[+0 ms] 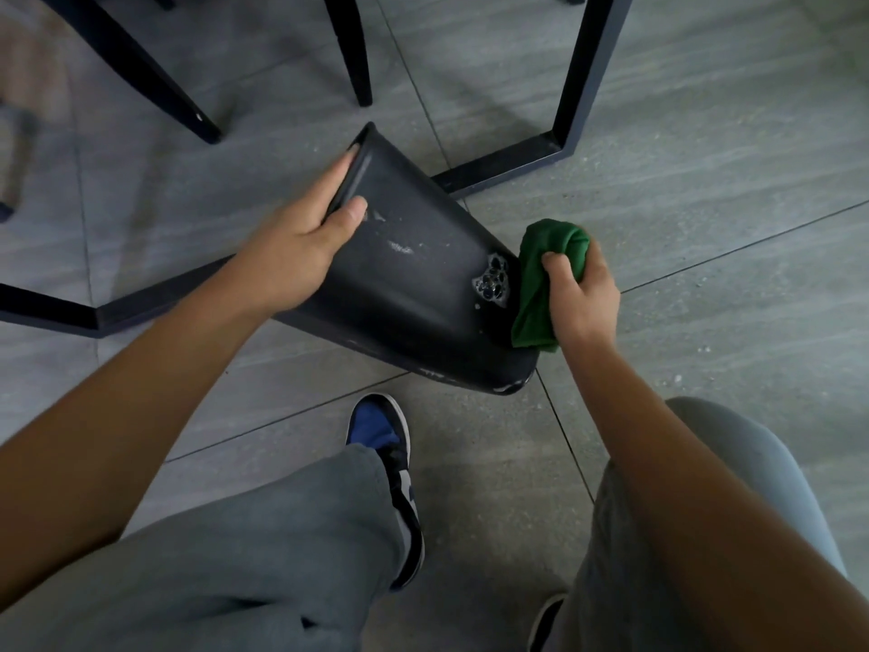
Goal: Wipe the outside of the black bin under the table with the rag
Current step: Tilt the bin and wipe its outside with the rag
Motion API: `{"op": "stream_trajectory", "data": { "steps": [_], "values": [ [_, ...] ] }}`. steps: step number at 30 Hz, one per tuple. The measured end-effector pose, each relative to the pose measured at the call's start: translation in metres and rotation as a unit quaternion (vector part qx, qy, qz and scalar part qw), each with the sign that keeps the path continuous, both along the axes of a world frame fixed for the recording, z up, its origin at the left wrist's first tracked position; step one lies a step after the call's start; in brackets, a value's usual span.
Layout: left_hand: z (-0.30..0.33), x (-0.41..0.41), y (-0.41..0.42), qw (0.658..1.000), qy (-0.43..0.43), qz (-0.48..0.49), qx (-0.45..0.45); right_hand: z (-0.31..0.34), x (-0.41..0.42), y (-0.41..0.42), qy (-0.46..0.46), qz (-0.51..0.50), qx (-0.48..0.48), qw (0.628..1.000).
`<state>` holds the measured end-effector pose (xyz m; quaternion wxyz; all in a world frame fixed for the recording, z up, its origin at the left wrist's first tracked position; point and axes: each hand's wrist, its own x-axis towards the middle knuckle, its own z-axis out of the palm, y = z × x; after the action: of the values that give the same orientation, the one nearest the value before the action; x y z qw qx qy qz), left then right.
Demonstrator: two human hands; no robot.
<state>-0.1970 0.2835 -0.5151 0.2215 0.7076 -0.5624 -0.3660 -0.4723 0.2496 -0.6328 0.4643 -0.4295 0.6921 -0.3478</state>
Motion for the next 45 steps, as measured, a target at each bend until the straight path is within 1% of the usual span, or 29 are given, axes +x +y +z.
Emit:
{"op": "stream_trajectory", "data": {
  "steps": [3,5,8,13,17,21,24,26,29,31,34,37,39,42,44,45],
  "values": [
    [-0.004,0.000,0.003,1.000,0.015,0.003,-0.015,-0.006,0.017,0.010,-0.007,0.008,-0.019,1.000],
    [-0.006,0.001,0.006,0.999,0.029,0.008,-0.019,-0.009,0.030,0.022,-0.002,0.015,-0.054,0.998],
    [-0.006,0.000,0.012,0.998,0.049,0.020,-0.015,-0.013,0.041,0.039,0.006,-0.005,-0.092,0.996],
    [-0.002,-0.018,0.019,0.998,0.050,-0.023,-0.018,-0.016,0.052,0.066,-0.048,-0.061,-0.101,0.992],
    [-0.001,-0.019,0.015,0.998,0.046,-0.029,-0.019,-0.007,0.066,0.070,-0.060,-0.048,-0.136,0.988],
    [0.003,-0.023,0.012,0.999,0.014,-0.044,-0.022,0.012,0.091,0.060,-0.042,-0.029,-0.159,0.986],
    [0.001,-0.022,0.011,0.999,0.002,-0.044,-0.017,0.032,0.107,0.043,-0.028,-0.011,-0.204,0.979],
    [-0.001,-0.021,0.011,0.999,0.006,-0.030,-0.013,0.045,0.119,0.027,-0.017,-0.001,-0.225,0.974],
    [-0.002,-0.020,0.010,0.999,0.030,-0.006,-0.008,0.062,0.135,0.004,-0.007,0.007,-0.221,0.975],
    [-0.004,-0.017,0.008,0.999,0.037,-0.006,-0.023,0.068,0.142,-0.002,-0.007,0.008,-0.224,0.975],
    [-0.006,-0.018,0.006,0.996,0.069,-0.001,-0.048,0.071,0.150,0.009,0.028,0.019,-0.272,0.962],
    [-0.009,-0.020,0.005,0.989,0.118,0.054,-0.064,0.066,0.151,0.033,0.058,0.062,-0.310,0.947],
    [-0.012,-0.018,0.004,0.987,0.136,0.064,-0.065,0.053,0.141,0.052,0.074,0.106,-0.315,0.940],
    [-0.013,-0.015,0.003,0.992,0.098,0.045,-0.072,0.026,0.115,0.073,0.122,0.134,-0.325,0.928],
    [-0.016,-0.014,0.002,0.995,0.063,0.028,-0.076,0.008,0.099,0.076,0.141,0.113,-0.313,0.932],
    [-0.018,-0.014,0.001,0.995,0.061,0.029,-0.079,-0.002,0.092,0.075,0.144,0.093,-0.299,0.939]
  ]
}}
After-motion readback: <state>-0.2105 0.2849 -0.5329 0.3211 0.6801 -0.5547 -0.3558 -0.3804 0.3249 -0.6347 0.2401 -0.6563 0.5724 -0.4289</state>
